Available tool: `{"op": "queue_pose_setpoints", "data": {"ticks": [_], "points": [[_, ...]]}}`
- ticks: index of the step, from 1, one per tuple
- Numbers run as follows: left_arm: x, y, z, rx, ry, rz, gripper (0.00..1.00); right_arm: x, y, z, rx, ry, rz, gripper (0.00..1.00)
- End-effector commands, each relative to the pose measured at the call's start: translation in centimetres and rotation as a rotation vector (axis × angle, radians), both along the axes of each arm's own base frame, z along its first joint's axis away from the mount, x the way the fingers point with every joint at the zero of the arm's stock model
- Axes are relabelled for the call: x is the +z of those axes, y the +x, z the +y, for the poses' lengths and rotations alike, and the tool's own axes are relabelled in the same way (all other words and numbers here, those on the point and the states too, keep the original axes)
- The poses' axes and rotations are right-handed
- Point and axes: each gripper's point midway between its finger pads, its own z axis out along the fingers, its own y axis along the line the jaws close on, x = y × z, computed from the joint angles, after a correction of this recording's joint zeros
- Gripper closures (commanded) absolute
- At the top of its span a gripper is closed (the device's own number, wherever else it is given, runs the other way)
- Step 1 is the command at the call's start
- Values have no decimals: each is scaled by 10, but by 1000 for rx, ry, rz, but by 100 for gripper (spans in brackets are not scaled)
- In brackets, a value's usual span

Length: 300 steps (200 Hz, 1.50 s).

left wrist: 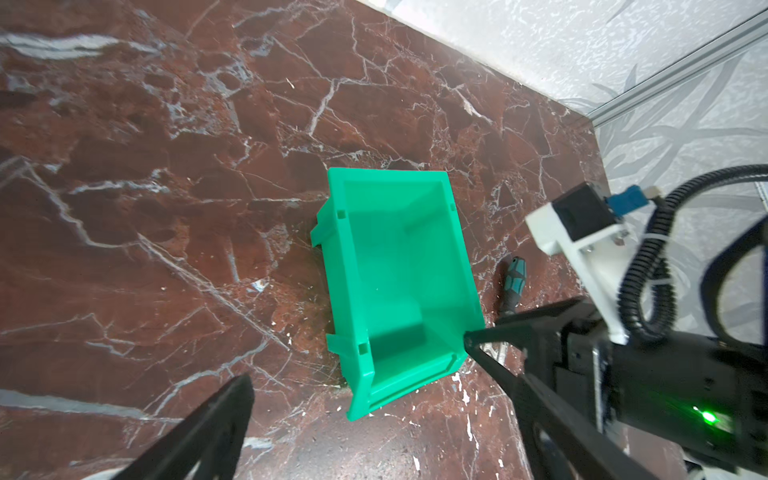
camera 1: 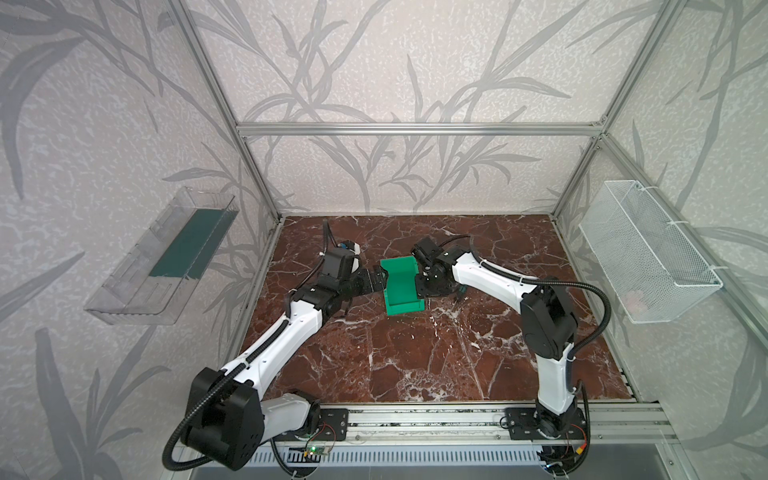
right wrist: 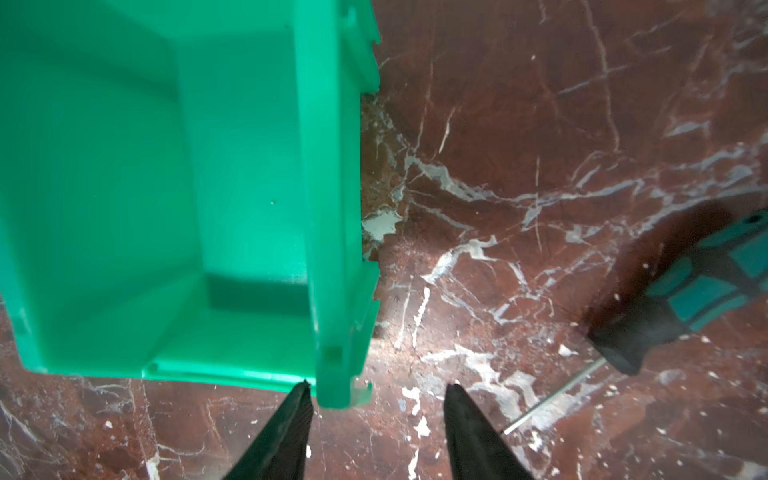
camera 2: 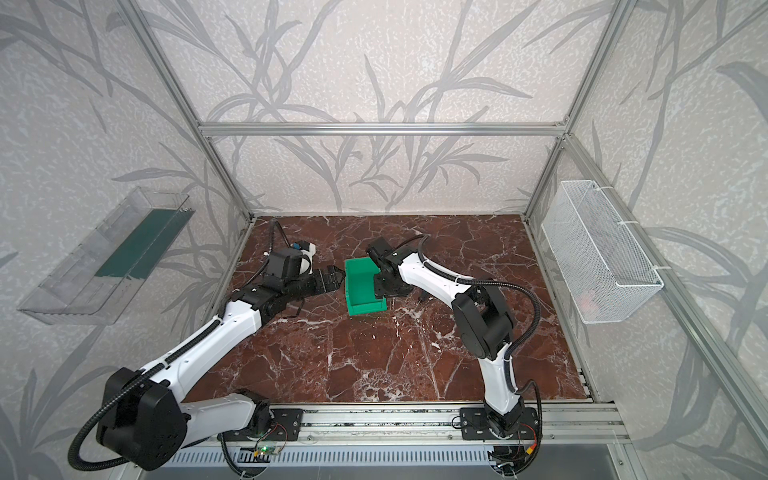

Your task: Put the screwdriver in the bin

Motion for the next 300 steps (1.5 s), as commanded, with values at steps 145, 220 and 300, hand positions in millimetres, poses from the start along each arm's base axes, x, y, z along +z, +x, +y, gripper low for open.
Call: {"op": "queue_pose_setpoints", "data": {"ticks": [145,220,300], "points": [[5,-8,6,24,-7,6,1,26,108,25,189,-240,-212,55],[15,0,-7,-41,-19,-29,1,78,81,-57,-194,-93,-102,17],[22,-12,-67,-262,126,-55,1,-2,23,-126,-501,7,147,23]]}}
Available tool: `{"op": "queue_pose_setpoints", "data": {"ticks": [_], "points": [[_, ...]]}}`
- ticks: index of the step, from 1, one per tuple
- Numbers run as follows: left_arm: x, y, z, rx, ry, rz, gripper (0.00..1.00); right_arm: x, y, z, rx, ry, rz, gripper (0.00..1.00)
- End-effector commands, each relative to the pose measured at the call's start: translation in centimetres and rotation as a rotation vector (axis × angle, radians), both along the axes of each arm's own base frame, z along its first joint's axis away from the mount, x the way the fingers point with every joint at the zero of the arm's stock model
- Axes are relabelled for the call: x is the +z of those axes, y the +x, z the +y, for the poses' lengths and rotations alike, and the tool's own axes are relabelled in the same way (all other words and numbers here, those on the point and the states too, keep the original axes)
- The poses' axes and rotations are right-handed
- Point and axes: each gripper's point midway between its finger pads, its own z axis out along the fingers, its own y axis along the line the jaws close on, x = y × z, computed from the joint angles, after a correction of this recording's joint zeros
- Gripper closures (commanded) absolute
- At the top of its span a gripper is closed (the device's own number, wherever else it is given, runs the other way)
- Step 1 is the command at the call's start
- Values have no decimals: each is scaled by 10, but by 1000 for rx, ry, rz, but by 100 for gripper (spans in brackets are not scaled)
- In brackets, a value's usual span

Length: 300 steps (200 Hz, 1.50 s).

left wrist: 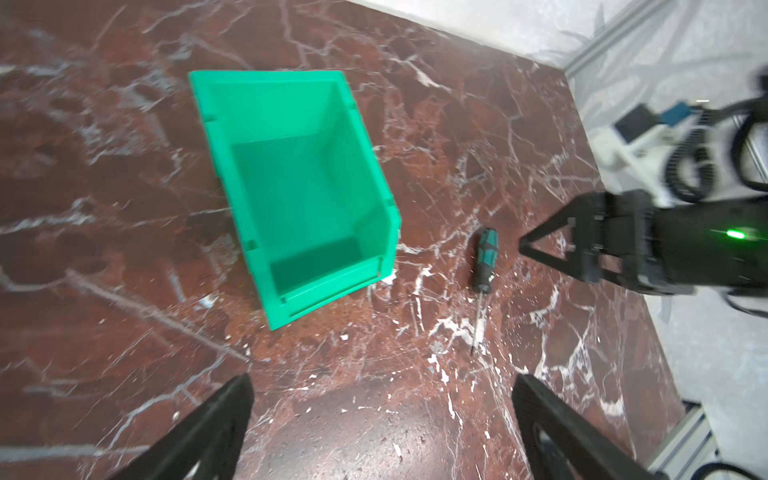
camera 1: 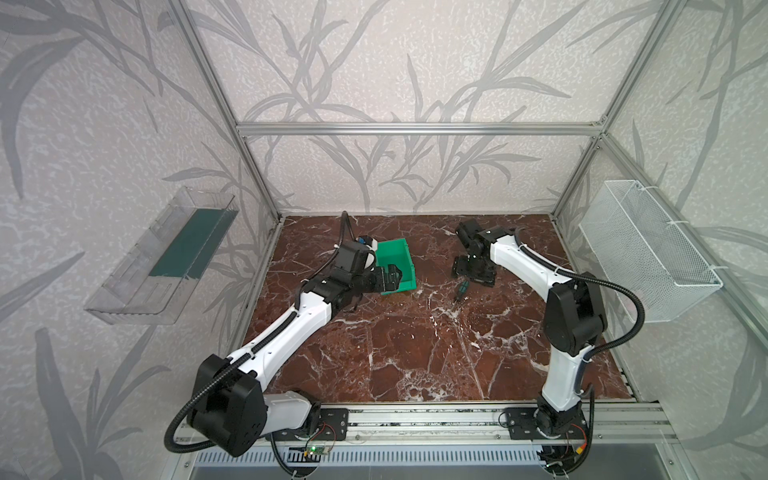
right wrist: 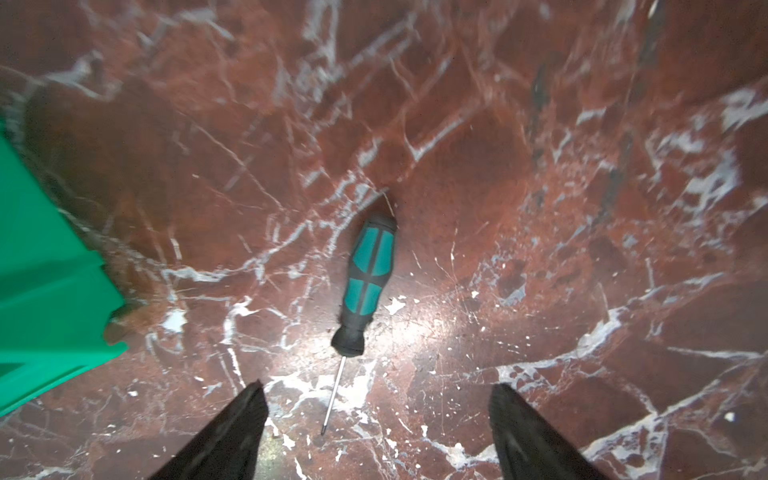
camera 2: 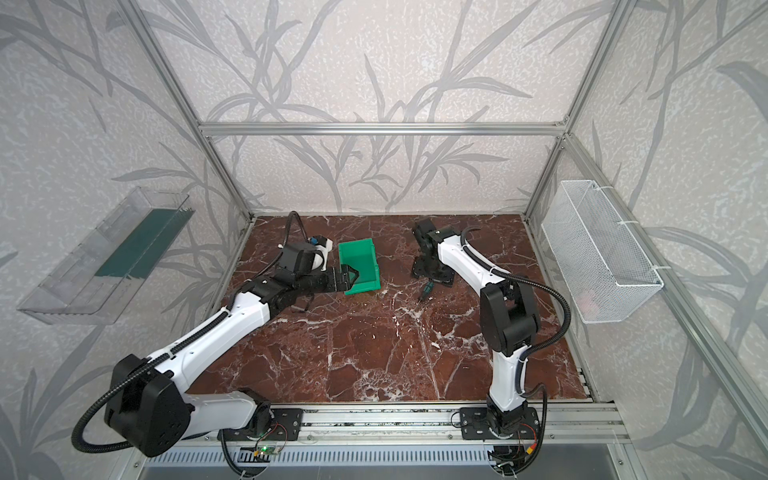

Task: Put the screwdriver in the bin
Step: 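Lower the right gripper onto the screwdriver handle and close it, then lift the screwdriver with the right gripper and carry it over the green bin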

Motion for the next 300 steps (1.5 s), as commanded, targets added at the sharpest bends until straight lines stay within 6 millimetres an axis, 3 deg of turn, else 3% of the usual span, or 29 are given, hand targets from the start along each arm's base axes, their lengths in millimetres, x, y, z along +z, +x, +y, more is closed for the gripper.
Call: {"op": "queue_pose_setpoints", "data": {"ticks": [1,36,70,101,131,157,169,188,220,249,274,300], "points": [[0,-7,-12,-53,46,-2,1,-11,0,14,-77,83,14,24],[-8,-16,-24,-52,-33,52,1,-40,-3,12,-188,84,69,32],[-11,-18,-19,-40,-14,44,1,-58,1,17,-213,113,98,39],[-11,-12,-17,-41,22,18,1,-77,-1,14,-238,98,144,53],[-1,-13,-16,-64,58,26,1,-77,1,11,-229,76,132,66],[-5,-12,-11,-63,75,3,1,-67,13,4,-161,26,69,88],[-5,-10,-9,-55,81,10,1,-58,19,3,-115,5,37,95],[-2,-5,-3,-31,79,19,1,-38,32,5,-31,-18,-36,98],[15,8,9,15,68,15,1,21,52,28,65,20,-171,99],[26,29,39,129,-23,12,1,74,61,72,103,146,-272,98],[25,44,69,247,-122,29,1,98,65,121,102,343,-315,98],[31,46,79,275,-142,24,1,114,72,165,173,425,-403,96]]}}
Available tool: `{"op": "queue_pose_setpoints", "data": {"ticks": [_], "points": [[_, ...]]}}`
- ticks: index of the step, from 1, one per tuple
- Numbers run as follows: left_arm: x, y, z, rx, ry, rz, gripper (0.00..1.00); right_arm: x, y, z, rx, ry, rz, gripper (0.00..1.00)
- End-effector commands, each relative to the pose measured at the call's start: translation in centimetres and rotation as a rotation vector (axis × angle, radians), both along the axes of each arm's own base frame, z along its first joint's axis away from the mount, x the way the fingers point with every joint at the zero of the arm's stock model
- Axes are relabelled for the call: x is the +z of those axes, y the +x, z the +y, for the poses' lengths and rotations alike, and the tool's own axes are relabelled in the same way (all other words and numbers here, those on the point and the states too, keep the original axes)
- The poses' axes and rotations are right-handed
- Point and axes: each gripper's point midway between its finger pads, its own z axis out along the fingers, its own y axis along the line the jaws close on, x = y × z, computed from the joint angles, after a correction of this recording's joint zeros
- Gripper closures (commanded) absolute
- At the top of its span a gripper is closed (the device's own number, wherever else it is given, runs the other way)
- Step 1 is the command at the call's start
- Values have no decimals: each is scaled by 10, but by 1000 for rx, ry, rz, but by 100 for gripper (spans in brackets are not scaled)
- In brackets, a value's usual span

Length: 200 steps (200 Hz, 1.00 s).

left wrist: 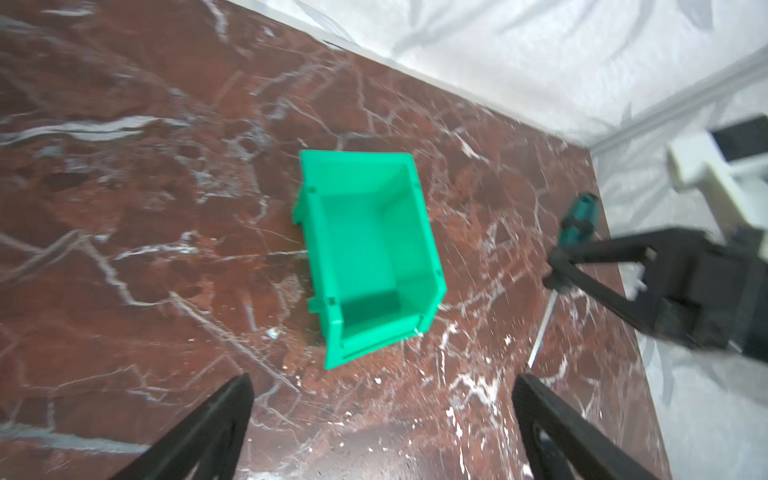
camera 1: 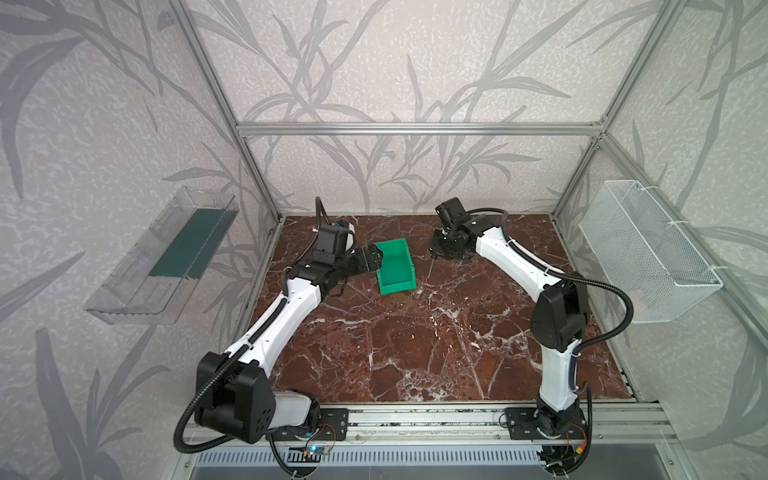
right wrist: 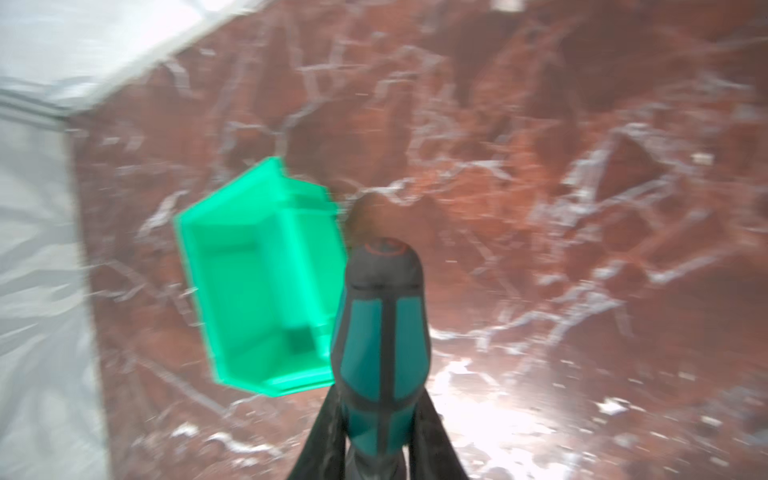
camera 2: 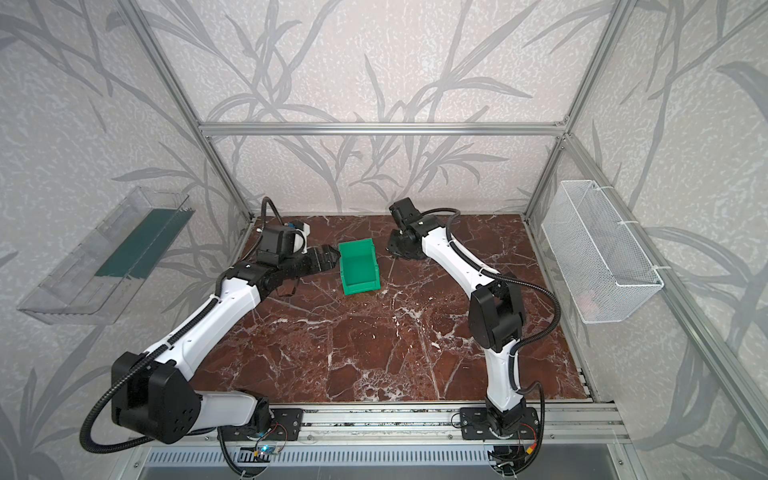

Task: Put the screwdriver in the bin
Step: 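Lift the screwdriver with the right gripper and carry it over the green bin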

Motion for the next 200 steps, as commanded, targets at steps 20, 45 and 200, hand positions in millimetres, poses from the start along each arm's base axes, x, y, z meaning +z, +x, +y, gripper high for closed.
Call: {"op": "queue_pose_setpoints", "data": {"ticks": [20,45,200], "points": [[13,-5,11,72,-143,-23,1,14,4,66,115,143,-56,96],[7,-11,17,89,-181,-26,1,12,15,91,167,178,-75,95],[-11,-17,23,69,-92,27,1,-90,33,106,94,31,139,92]]}}
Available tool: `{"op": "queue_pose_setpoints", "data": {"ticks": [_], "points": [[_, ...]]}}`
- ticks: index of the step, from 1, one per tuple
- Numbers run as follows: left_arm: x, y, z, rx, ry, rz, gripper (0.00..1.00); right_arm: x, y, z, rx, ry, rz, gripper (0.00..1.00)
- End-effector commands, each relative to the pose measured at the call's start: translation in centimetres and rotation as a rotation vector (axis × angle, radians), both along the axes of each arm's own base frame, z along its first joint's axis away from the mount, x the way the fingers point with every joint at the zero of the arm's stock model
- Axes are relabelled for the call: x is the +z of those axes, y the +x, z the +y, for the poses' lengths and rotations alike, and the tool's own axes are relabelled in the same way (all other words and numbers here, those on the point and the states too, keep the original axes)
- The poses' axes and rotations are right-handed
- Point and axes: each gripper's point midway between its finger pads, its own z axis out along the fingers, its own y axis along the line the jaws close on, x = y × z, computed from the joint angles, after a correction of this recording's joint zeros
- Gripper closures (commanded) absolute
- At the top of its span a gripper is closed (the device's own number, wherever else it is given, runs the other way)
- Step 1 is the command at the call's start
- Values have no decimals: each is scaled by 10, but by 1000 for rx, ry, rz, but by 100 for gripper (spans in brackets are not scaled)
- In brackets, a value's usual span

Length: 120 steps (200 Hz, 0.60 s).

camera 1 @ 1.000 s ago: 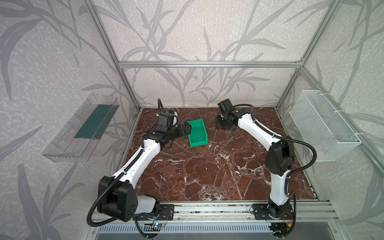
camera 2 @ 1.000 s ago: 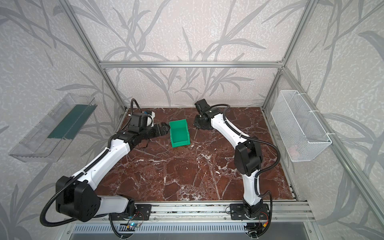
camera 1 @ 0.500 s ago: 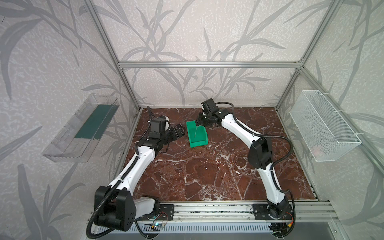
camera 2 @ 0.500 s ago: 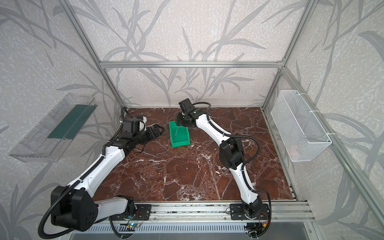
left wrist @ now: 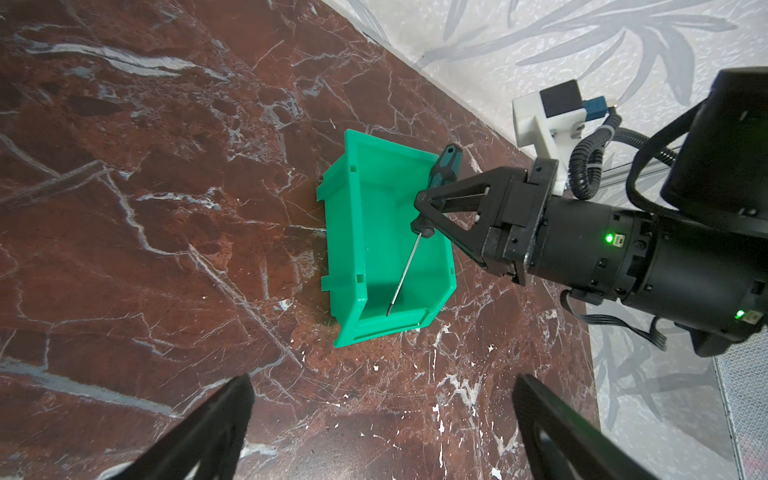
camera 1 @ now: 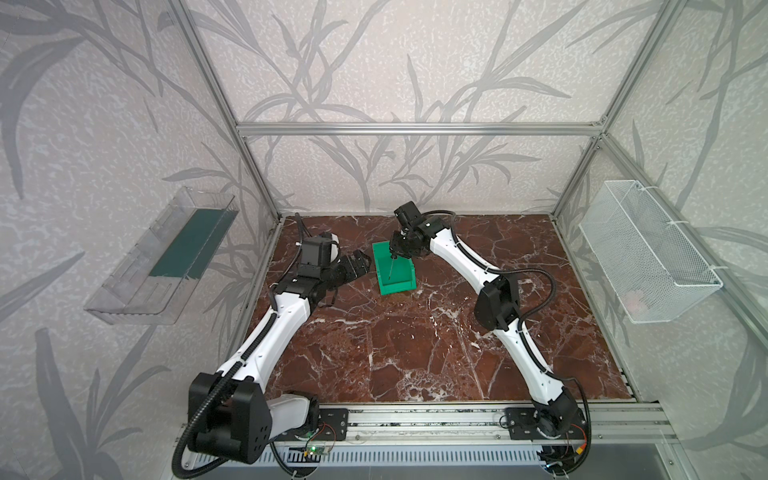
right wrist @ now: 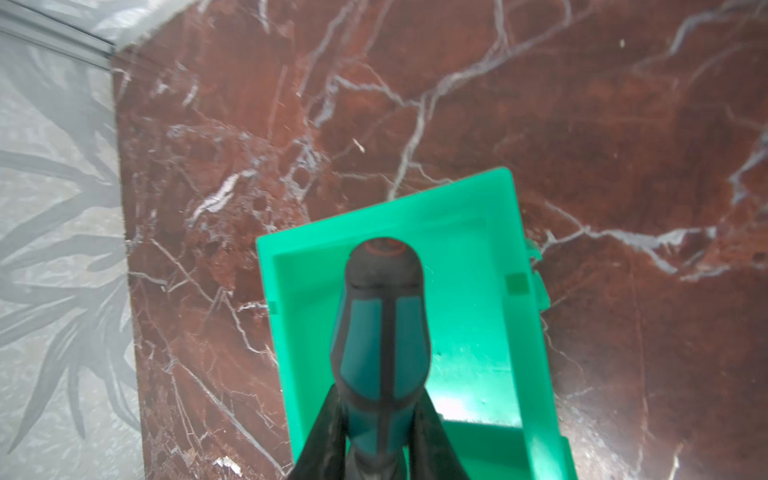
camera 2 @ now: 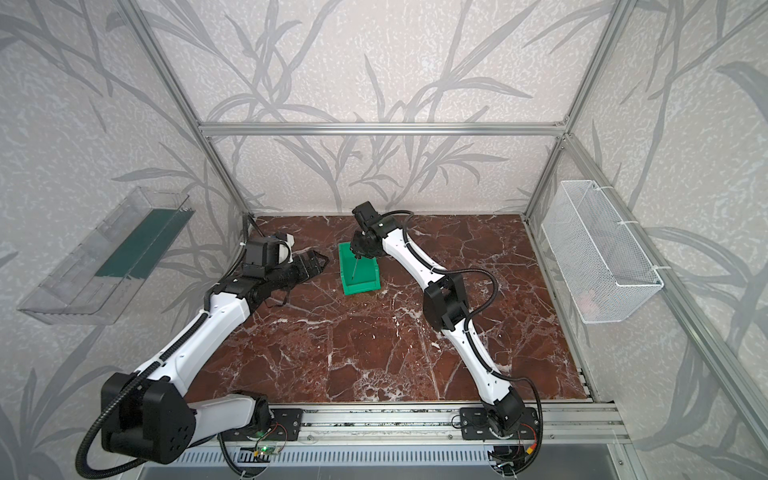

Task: Put the screwdriver in the bin
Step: 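Lift the screwdriver with the right gripper and carry it over the green bin, then lower the screwdriver into the green bin and open the right gripper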

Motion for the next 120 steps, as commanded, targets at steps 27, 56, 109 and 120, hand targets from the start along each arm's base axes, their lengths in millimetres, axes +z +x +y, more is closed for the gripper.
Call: {"op": "queue_pose_setpoints", "data": {"ticks": [27,56,109,120], "points": [[2,4,3,4,17,0,1,-28,-10,-2,-32,-17,85,91],[-3,-2,5,19,11,16,1,-37,-8,0,-48,3,110,89],[-13,-13,5,30,-6,55,1,-53,-8,0,-108,20,167,88],[-16,-15,6,29,1,65,1,-54,-8,-1,-120,27,182,87]]}}
